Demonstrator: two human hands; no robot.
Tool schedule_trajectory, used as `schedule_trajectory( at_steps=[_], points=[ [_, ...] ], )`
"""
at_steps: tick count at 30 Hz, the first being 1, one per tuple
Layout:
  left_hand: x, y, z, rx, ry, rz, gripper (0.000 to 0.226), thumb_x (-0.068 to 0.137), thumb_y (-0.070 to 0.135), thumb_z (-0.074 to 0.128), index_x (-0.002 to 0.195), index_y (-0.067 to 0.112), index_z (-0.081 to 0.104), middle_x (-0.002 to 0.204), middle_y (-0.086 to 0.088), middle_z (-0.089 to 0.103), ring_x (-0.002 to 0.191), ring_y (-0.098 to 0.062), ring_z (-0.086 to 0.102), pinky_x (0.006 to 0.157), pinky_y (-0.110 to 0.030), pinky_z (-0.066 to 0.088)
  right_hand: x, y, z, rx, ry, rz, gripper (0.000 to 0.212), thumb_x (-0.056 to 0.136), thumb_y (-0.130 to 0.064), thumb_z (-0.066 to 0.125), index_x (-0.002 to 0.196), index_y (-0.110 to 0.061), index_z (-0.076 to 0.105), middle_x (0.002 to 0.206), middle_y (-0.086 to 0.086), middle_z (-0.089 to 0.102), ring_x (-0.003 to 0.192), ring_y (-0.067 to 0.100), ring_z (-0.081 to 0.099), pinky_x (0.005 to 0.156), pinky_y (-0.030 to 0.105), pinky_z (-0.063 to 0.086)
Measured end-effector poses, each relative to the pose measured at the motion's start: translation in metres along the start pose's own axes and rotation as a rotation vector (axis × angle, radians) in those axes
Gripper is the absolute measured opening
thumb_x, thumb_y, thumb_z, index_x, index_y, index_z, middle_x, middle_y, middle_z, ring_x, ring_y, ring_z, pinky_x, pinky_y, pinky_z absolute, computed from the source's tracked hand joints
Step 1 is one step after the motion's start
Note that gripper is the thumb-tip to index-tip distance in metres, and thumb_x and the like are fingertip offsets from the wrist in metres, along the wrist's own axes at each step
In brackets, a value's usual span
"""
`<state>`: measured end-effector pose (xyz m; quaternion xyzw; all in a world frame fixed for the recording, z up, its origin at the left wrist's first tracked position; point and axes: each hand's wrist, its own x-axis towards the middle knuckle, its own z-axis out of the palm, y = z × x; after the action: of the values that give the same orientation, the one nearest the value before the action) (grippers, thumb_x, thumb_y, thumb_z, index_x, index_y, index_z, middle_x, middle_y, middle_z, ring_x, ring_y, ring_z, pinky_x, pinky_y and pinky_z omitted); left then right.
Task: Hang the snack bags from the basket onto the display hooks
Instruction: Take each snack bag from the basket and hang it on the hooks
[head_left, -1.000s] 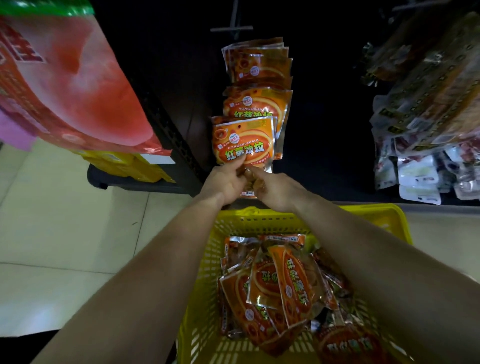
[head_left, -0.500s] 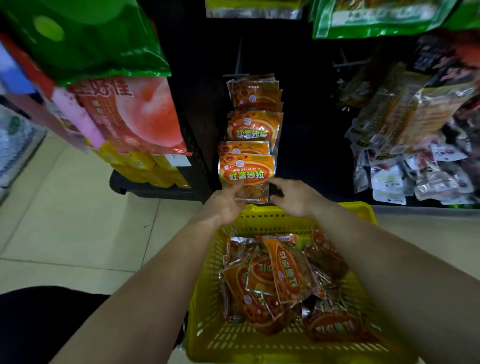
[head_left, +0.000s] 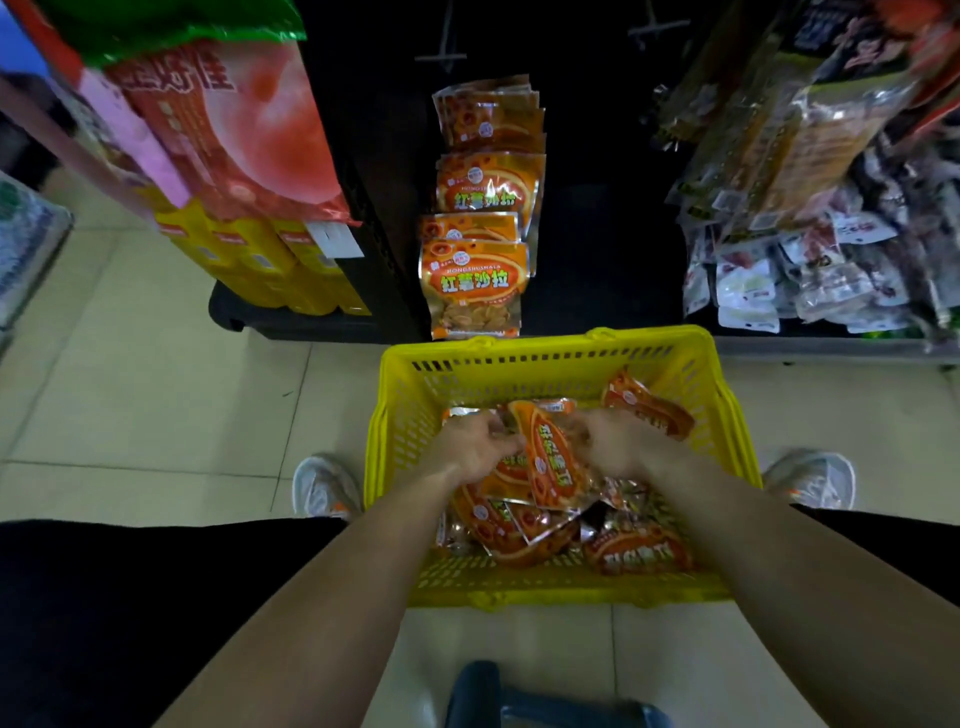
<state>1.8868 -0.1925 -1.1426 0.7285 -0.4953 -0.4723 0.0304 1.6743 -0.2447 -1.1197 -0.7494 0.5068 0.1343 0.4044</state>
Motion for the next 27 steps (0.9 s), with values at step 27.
schedule_trajectory(
  at_steps=[27],
  points=[
    [-0.019, 0.038, -0.075, 0.120, 0.282, 0.176, 0.014, 0.092, 0.027, 0.067, 0.094, 0.041, 0.067, 0.080, 0.020, 0.060, 0.068, 0.005, 0.056, 0.053, -0.013, 0.039, -0.012, 0.028, -0.058, -0.121, 0.279, 0.214, 0.034, 0.086, -0.023, 0.064, 0.119, -0.029, 0.068, 0.121, 0.010, 0.066, 0.112, 0.031, 0.061, 0.092, 0.039, 0.052]
  ],
)
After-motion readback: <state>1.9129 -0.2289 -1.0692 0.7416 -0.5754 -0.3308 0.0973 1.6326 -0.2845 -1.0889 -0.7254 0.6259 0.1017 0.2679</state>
